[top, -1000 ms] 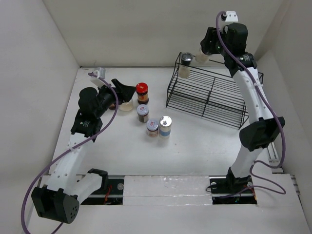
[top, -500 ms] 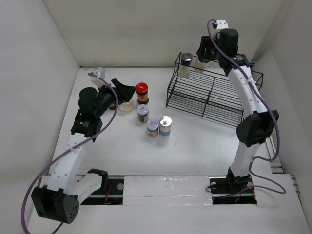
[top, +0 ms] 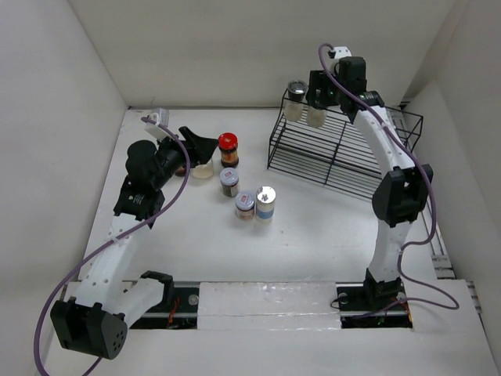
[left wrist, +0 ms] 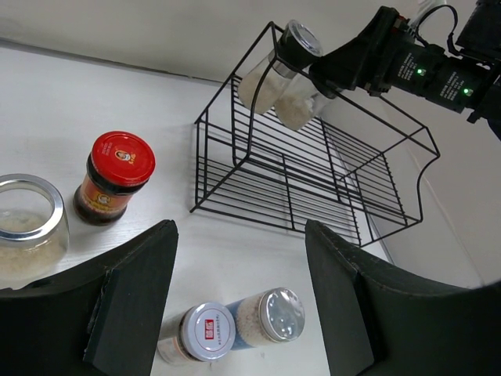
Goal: Organize the condiment bottles
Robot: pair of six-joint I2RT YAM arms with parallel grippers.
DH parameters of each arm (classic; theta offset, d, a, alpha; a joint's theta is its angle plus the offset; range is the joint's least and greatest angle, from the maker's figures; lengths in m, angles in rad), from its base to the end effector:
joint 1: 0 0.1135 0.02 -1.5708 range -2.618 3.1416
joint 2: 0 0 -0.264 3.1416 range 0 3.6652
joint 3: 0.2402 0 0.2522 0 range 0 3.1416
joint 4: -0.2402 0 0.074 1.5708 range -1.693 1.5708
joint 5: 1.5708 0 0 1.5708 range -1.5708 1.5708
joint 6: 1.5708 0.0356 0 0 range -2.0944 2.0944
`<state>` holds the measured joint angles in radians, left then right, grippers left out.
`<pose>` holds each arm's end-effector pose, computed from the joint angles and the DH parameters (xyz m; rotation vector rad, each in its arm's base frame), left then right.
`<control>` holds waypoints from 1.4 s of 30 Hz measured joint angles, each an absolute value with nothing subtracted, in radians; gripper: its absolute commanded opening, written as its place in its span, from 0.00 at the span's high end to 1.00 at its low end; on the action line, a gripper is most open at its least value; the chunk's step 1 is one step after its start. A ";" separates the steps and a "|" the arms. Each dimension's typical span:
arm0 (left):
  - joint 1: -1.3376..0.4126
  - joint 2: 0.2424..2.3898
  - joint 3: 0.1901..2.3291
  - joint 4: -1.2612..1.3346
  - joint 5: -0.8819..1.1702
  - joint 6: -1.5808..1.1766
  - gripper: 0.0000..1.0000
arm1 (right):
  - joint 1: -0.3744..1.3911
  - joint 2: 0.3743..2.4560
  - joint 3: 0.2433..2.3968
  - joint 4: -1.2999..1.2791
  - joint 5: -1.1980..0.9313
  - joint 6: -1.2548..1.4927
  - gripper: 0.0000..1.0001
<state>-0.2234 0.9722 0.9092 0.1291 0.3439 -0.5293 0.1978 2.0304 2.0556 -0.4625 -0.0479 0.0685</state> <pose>0.2185 -0.0619 0.3832 0.0479 1.5700 -0.8558 0.4700 0.0959 0.3699 -0.1607 2.0078 0.2180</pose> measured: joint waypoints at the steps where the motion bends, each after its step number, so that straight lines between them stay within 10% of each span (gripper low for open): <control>1: -0.223 0.972 0.909 0.130 0.343 -0.529 0.37 | 0.198 2.023 2.049 -0.460 -0.043 0.068 0.10; 9: -0.223 0.973 0.909 0.128 0.337 -0.529 0.37 | 0.279 1.623 1.647 -0.286 0.065 0.068 0.15; 13: -0.223 0.975 0.909 0.126 0.335 -0.529 0.37 | 0.446 1.328 1.305 -0.081 0.052 0.088 0.53; 18: -0.223 0.986 0.909 0.117 0.326 -0.529 0.32 | 0.668 1.209 1.004 0.007 0.012 0.081 0.00; 31: -0.223 0.987 0.909 0.107 0.319 -0.529 0.30 | 0.807 1.361 0.898 -0.054 -0.026 0.044 0.00; 34: -0.223 0.987 0.909 0.107 0.320 -0.529 0.29 | 0.807 1.443 0.919 -0.050 -0.009 0.034 0.23; 42: -0.223 0.987 0.909 0.108 0.325 -0.529 0.29 | 0.817 1.423 0.928 -0.010 0.049 0.030 0.41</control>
